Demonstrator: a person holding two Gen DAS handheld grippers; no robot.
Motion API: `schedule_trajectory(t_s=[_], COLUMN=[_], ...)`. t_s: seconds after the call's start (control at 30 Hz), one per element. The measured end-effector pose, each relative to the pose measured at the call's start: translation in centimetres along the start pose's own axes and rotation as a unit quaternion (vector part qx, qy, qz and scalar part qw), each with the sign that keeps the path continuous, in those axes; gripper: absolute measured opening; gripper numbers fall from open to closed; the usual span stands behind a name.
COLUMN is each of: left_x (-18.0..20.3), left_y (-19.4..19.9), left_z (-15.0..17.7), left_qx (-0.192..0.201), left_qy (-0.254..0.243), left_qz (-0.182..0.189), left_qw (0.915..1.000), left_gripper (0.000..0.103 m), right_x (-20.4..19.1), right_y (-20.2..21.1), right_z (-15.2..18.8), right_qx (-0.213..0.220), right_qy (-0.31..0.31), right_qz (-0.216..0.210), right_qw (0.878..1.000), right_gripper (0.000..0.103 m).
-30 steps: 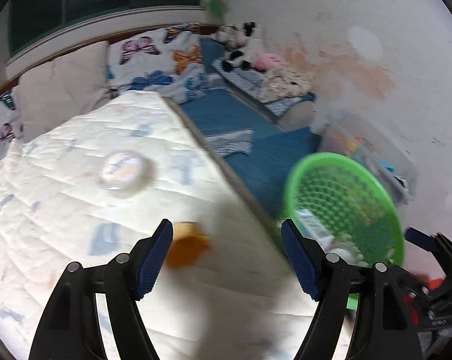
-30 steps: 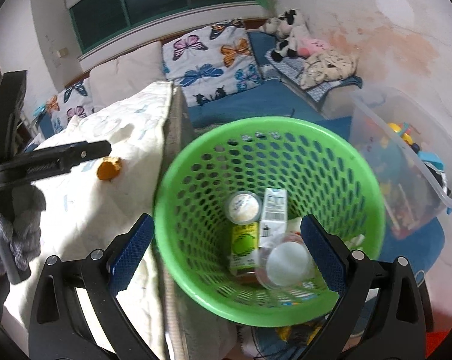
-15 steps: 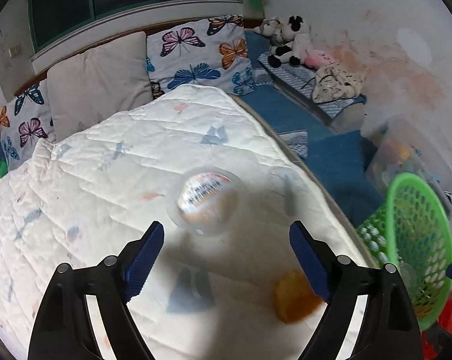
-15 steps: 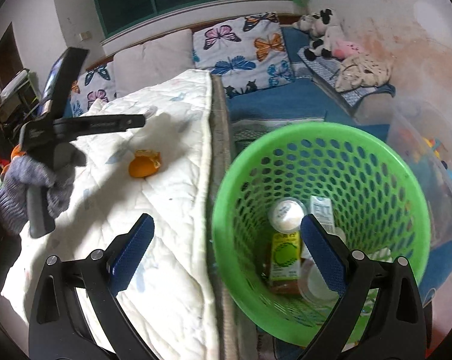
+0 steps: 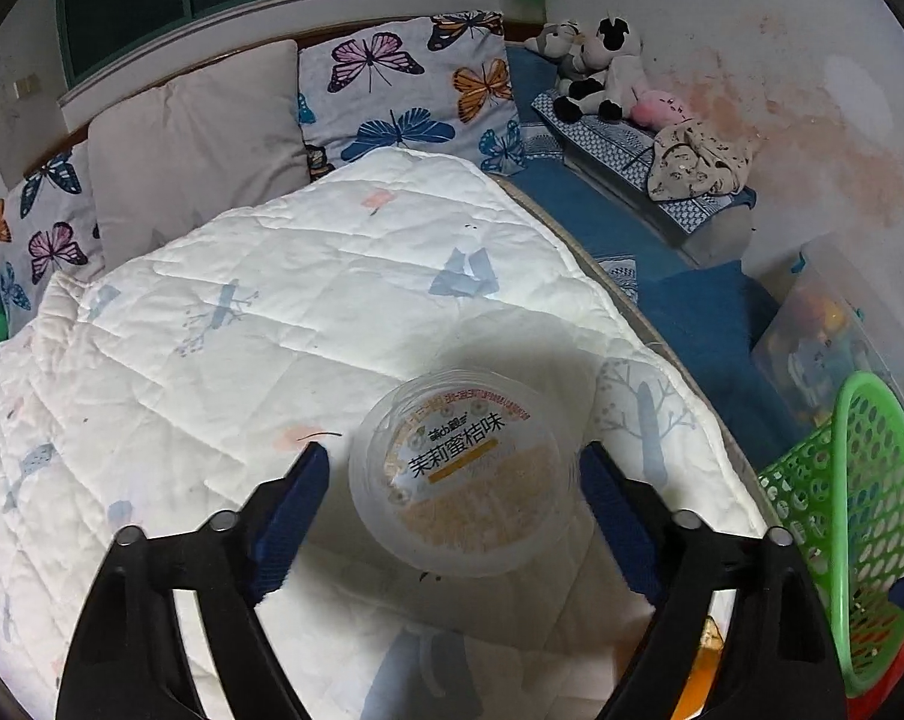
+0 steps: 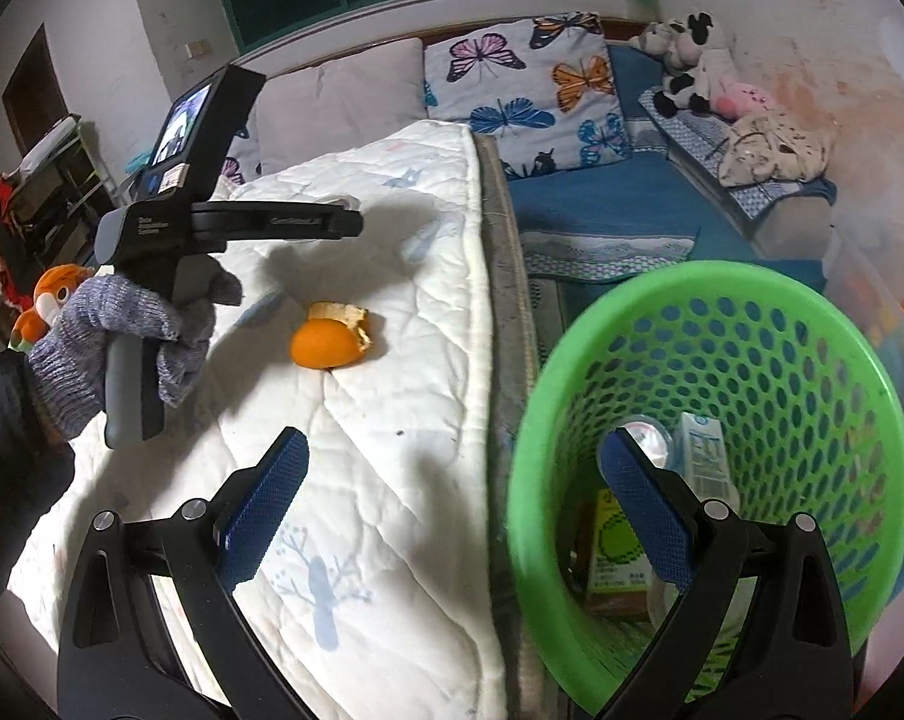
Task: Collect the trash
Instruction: 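Grasp the second yogurt cup with the yellow label using the left tool, then grasp the orange peel with the right tool while the left tool holds the cup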
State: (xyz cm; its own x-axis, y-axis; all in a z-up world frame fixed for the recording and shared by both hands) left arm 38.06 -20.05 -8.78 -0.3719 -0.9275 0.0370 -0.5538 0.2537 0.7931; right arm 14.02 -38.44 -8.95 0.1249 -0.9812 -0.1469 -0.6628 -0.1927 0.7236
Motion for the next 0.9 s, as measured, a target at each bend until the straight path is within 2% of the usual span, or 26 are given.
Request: schedule_trajectory(t_s=[0.13,0.47,0.9], left_x=[0.1,-1.7,-5.6], left_y=[-0.1,2.3,5.9], left_z=[0.3,0.8,2.4], left_qx=[0.005,0.029,0.046], left_qy=[-0.001,0.016,0.034], left_qz=[0.011,0.012,0.0], left_qw=[0.9999,0.9994,0.9984], left_gripper=[0.067,0.066,0.066], right_x=[-0.7,-2.6,-5.7], right_y=[-0.8,-3.1,-7.6], right_z=[-0.5,-1.8,-3.5], right_qx=[-0.004,-0.017,-0.046], right_qy=[0.006,0.017,0.041], right_qz=[-0.005,-0.029,-0.043], right_qw=[1.0,0.999,0.997], right_gripper=[0.095,0.09,0.073])
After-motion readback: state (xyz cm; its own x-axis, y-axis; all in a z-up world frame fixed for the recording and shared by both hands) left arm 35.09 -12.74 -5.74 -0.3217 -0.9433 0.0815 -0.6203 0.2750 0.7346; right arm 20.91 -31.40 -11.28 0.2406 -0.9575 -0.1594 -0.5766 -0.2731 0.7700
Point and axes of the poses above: each gripper's, at about its wrist camera, not at the fingertips, and y roughly against the way its jaws point, x to its right, z to its underside, the point moved 3 cm from there along -y, roughly the way its jaws point, and after that the axes turned 2 degrees about y, right-handed, at the moved point
